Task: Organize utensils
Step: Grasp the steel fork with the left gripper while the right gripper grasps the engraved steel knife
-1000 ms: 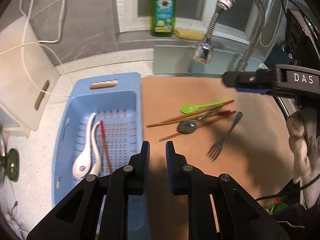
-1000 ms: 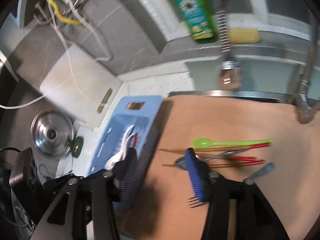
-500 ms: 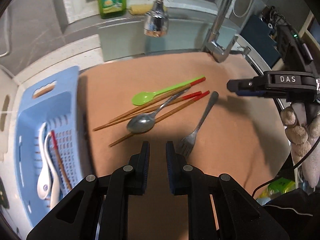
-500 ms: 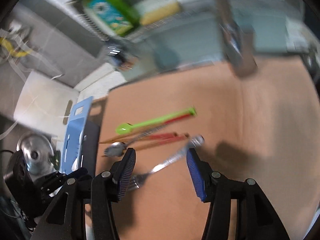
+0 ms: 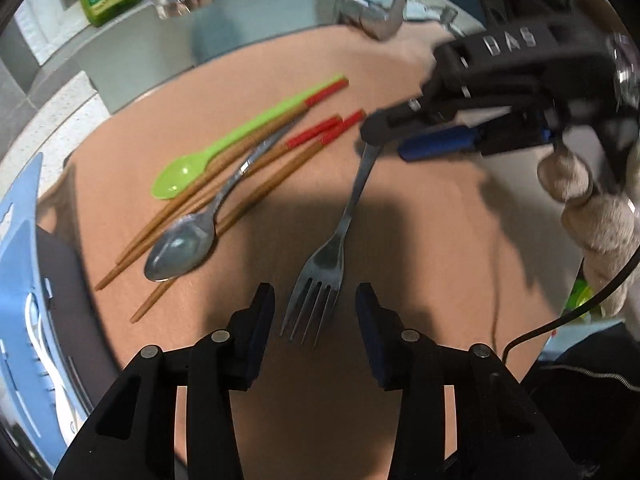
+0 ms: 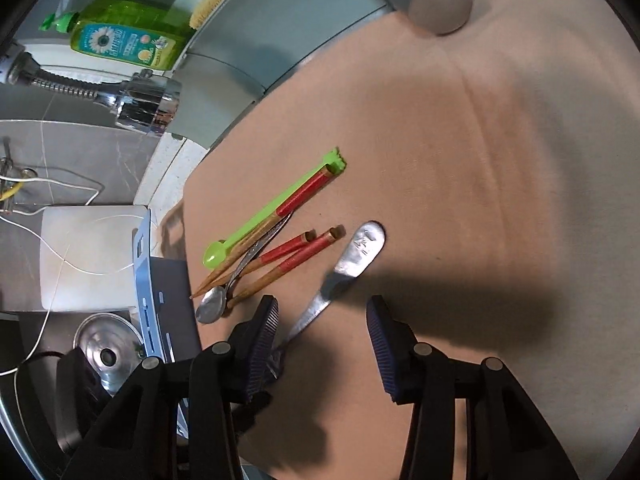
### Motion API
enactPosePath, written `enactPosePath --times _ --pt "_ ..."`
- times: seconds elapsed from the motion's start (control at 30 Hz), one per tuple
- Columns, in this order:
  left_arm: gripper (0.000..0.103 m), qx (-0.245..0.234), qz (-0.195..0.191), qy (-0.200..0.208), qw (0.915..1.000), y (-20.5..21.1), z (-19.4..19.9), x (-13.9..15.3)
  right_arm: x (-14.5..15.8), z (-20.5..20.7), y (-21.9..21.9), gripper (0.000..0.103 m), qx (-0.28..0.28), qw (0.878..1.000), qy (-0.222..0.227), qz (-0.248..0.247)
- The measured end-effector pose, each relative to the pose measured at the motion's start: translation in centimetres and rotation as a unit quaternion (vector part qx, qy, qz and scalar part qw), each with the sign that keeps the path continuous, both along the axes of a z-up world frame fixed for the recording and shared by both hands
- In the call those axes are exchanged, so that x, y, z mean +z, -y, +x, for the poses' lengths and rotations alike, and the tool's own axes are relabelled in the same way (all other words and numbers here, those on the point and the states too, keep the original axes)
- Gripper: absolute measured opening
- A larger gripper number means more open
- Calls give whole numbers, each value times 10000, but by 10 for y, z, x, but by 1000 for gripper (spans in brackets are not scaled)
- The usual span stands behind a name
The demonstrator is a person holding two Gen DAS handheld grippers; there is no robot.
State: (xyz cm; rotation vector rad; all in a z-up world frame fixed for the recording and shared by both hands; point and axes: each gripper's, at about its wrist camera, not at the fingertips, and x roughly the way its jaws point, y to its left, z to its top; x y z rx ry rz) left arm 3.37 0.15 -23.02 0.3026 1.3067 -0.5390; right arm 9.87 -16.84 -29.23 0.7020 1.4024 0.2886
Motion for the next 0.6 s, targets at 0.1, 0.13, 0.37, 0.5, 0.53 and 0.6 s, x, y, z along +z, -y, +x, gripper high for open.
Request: enactPosePath --times 0.1,0.13,0.37,0.5,0.53,0.6 --pt "41 -127 78 -73 9999 2 1 -7 -2 4 -4 42 -39 10000 -21 -19" --pt "41 -166 90 -74 9998 3 1 -8 -2 5 -5 42 -56 10000 -22 -21" --pt "31 -416 50 57 9991 10 -1 -8 1 14 -19 37 25 9992 -4 -401" --pt "23 -431 -8 78 9990 11 -2 -7 1 20 -24 16 59 9966 -43 -818" --pt "23 -420 -24 78 9991 10 -2 -7 0 22 -25 14 91 9960 -61 -888" --pt "22 -379 -87 85 9992 8 -3 -5 -1 23 -22 13 25 9966 -126 -811"
